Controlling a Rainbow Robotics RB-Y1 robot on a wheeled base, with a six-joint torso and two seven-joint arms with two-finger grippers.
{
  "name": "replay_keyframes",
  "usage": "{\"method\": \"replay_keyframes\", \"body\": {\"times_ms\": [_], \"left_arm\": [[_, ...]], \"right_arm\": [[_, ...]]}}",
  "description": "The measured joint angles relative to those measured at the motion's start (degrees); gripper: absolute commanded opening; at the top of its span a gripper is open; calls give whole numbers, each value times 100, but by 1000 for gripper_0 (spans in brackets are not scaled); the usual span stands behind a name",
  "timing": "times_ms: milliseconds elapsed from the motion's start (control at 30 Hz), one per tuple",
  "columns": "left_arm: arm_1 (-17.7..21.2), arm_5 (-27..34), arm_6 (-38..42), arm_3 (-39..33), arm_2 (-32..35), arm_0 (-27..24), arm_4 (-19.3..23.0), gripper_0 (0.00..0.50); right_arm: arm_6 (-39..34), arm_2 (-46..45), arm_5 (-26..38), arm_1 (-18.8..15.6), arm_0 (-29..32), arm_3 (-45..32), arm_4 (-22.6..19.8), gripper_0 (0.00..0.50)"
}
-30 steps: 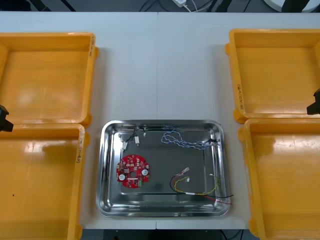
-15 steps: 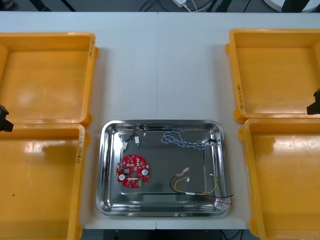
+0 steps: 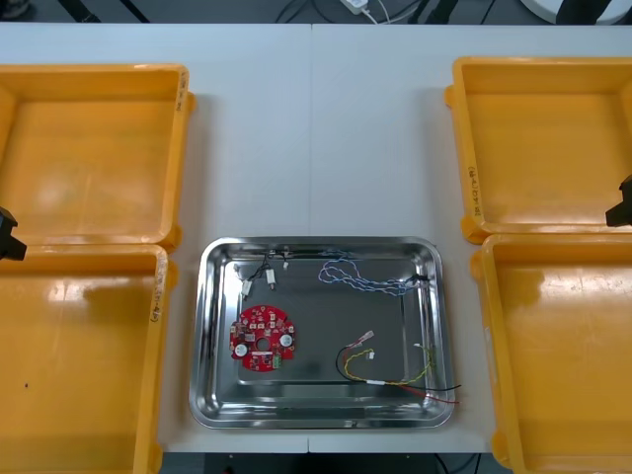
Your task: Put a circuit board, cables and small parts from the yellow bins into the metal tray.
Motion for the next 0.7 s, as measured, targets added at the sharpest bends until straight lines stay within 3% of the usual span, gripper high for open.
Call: {"method": "replay_keyframes", "body": {"times_ms": [700], "left_arm": [[0, 0, 0, 0, 0, 0, 0, 500]], "right_arm": [[0, 0, 0, 0, 0, 0, 0, 500]]}}
